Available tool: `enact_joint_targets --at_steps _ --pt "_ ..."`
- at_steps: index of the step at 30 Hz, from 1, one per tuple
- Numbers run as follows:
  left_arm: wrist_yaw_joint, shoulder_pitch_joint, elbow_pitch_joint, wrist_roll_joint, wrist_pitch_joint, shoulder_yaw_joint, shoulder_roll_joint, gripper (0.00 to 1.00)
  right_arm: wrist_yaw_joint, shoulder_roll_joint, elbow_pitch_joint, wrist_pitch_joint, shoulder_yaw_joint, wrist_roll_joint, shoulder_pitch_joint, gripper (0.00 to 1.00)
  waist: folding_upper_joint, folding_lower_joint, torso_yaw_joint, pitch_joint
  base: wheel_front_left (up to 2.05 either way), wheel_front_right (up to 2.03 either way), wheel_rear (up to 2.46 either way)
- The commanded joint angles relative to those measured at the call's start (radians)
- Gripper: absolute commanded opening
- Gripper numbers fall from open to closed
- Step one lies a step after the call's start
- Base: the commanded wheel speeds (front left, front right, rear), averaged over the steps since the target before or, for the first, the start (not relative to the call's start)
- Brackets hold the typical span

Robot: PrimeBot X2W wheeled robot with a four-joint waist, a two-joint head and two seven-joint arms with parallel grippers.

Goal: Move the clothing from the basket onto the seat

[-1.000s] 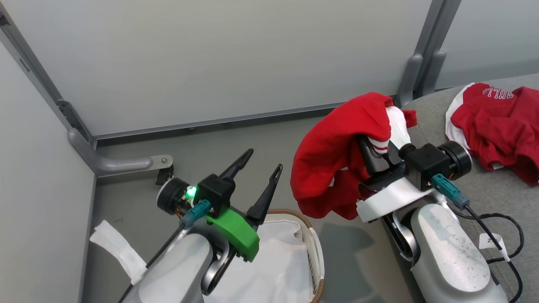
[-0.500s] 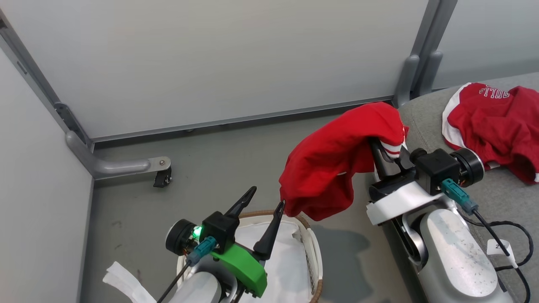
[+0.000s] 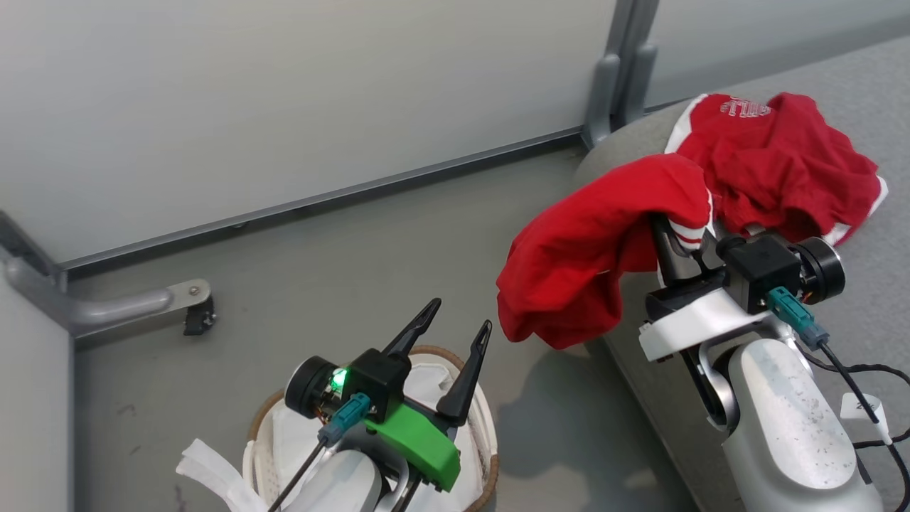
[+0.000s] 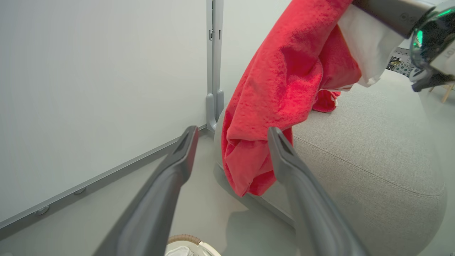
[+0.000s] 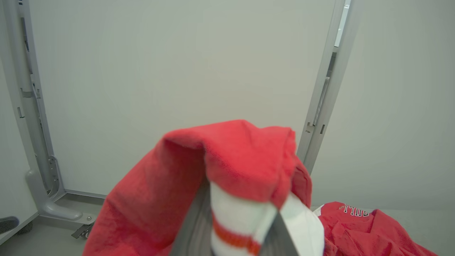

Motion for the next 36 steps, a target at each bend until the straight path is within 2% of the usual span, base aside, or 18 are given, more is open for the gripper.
enact_joint_targets --at_steps 1,8,16,22,30,36 --pt "-0.005 -0.022 -0.005 0.007 0.0 0.001 0.001 1.0 -0.001 -0.003 -0.005 0.0 -0.007 -0.003 -0.005 0.0 0.0 0.0 -0.107 0.06 0.0 0.0 0.0" --pt "-0.004 -0.057 -0.006 0.014 0.0 -0.019 0.014 1.0 -0.001 -0.002 -0.015 0.0 -0.043 0.006 -0.001 0.0 0.0 0.0 -0.235 0.113 0.0 0.0 0.0" --pt "-0.004 -0.083 0.005 0.01 0.0 -0.04 0.031 1.0 -0.001 -0.002 -0.021 0.0 -0.072 0.021 0.013 0.0 0.0 0.0 -0.295 0.148 0.0 0.0 0.0" --pt "-0.004 -0.102 0.007 0.011 0.0 -0.056 0.039 1.0 -0.001 -0.002 -0.008 0.0 -0.117 0.012 -0.004 0.0 0.0 0.0 -0.282 0.176 0.0 0.0 0.0" --pt "-0.004 -0.153 -0.001 0.023 0.0 -0.064 0.052 1.0 -0.001 -0.004 0.03 0.0 -0.23 -0.106 -0.187 0.0 0.0 0.0 -0.218 0.27 0.0 0.0 0.0" --pt "-0.004 -0.21 -0.003 0.038 0.0 -0.07 0.081 1.0 -0.001 -0.088 0.094 0.0 -0.309 -0.146 -0.429 0.0 0.0 0.0 -0.168 0.39 0.0 0.0 0.0"
